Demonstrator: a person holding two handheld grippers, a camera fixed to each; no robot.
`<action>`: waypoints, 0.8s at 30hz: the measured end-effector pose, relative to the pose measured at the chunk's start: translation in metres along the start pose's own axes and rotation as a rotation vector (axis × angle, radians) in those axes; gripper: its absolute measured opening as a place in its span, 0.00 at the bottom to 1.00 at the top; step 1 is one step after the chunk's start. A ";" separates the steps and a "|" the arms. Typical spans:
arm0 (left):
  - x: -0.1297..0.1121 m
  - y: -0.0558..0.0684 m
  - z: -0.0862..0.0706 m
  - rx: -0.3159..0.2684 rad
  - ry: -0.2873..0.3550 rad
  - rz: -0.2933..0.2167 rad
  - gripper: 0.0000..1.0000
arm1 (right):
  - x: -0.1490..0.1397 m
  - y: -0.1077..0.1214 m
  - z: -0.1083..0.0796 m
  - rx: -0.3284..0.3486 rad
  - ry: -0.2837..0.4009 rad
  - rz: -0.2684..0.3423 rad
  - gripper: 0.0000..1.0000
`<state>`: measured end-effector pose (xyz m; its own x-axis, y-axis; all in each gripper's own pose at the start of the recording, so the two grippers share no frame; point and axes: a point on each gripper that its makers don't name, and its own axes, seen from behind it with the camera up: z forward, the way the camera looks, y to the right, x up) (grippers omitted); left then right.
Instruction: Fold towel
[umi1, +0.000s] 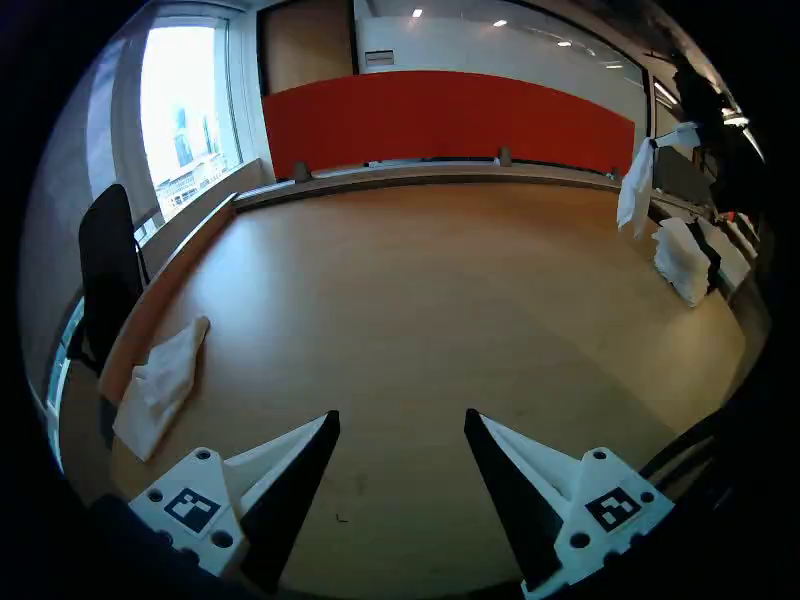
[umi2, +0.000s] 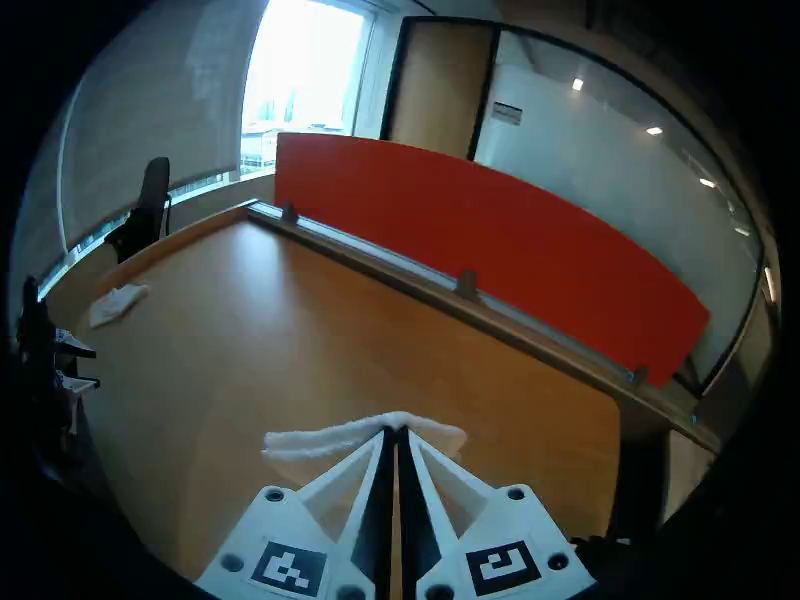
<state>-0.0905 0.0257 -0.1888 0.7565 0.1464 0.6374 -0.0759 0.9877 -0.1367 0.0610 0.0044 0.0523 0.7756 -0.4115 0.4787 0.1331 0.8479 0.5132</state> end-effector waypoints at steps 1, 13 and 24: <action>0.000 0.001 0.000 -0.001 0.000 0.002 0.93 | -0.001 0.006 -0.001 -0.008 -0.004 0.005 0.02; 0.005 0.007 0.003 -0.007 -0.004 0.017 0.93 | -0.014 0.081 -0.018 -0.110 -0.049 0.043 0.02; 0.010 0.016 0.005 -0.016 -0.008 0.032 0.92 | -0.029 0.124 -0.032 -0.168 -0.075 0.067 0.02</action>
<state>-0.0873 0.0432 -0.1804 0.7484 0.1784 0.6389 -0.0897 0.9815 -0.1690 0.0753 0.1322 0.0795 0.7390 -0.3710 0.5624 0.1890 0.9154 0.3554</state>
